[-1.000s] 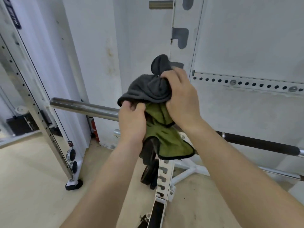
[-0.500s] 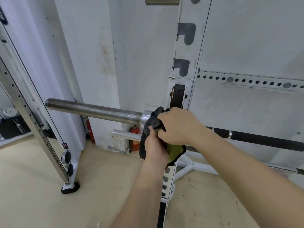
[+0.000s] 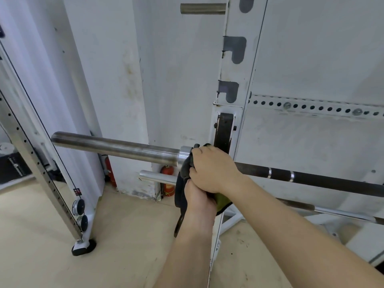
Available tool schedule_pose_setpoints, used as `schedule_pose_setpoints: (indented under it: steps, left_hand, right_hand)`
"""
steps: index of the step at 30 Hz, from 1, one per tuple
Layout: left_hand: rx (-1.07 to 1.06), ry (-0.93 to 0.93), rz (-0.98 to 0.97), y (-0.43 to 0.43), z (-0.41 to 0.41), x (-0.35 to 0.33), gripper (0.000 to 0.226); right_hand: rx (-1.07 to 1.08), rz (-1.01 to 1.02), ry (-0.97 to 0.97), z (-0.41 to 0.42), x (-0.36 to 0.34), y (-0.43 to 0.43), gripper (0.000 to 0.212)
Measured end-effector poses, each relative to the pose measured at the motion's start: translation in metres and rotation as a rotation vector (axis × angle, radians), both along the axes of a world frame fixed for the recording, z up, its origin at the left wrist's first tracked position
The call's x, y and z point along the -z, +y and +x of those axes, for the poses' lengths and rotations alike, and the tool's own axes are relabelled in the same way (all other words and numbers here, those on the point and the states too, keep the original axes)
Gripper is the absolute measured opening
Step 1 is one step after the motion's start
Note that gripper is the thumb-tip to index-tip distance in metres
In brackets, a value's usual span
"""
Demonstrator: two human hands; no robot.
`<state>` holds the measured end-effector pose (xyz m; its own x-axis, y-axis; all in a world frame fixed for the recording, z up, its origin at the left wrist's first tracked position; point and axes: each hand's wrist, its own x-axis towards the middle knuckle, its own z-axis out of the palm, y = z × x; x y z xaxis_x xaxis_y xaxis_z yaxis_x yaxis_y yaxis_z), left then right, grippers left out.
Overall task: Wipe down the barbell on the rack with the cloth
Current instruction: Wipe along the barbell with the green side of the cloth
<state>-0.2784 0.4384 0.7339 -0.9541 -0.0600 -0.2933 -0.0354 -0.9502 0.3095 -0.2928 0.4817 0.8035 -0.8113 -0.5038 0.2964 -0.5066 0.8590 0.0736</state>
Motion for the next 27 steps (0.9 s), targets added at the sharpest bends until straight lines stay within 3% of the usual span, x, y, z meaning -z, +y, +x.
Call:
schedule_pose_setpoints:
  steps: [3, 5, 9, 12, 16, 18, 21, 23, 25, 27]
  left_hand:
    - [-0.069, -0.011, 0.015, 0.007, -0.003, -0.005, 0.043]
    - [-0.002, 0.036, -0.005, 0.004, -0.003, -0.003, 0.043]
    - [-0.082, -0.067, -0.429, -0.013, 0.015, 0.009, 0.031]
    - [-0.207, -0.003, -0.705, -0.026, 0.036, -0.003, 0.019]
    - [-0.539, 0.079, -1.534, -0.034, 0.028, -0.03, 0.016]
    - [-0.594, 0.243, -1.949, -0.042, 0.007, -0.042, 0.016]
    - [-0.182, 0.414, -2.522, -0.06, -0.033, -0.057, 0.028]
    - [0.066, 0.484, -2.665, -0.062, -0.051, -0.067, 0.031]
    - [0.236, 0.477, -2.679, -0.059, -0.063, -0.077, 0.035]
    - [0.382, 0.434, -2.677, -0.056, -0.07, -0.082, 0.043]
  right_hand:
    - [-0.017, -0.125, 0.004, 0.011, 0.007, 0.015, 0.037]
    - [-0.022, -0.172, 0.009, 0.016, 0.009, 0.021, 0.039]
    - [-0.029, -0.206, -0.077, 0.005, 0.007, 0.013, 0.039]
    - [-0.008, -0.287, -0.124, -0.006, 0.006, 0.002, 0.037]
    - [0.071, -0.541, -0.022, 0.003, 0.017, 0.017, 0.04]
    - [0.091, -0.727, 0.017, 0.016, 0.023, 0.03, 0.034]
    - [0.193, -1.132, 0.094, 0.033, 0.021, 0.054, 0.02]
    - [0.283, -1.342, 0.197, 0.04, 0.015, 0.074, 0.022]
    - [0.371, -1.307, 0.243, 0.038, 0.011, 0.086, 0.032]
    - [0.426, -1.0, 0.167, 0.029, 0.012, 0.087, 0.037]
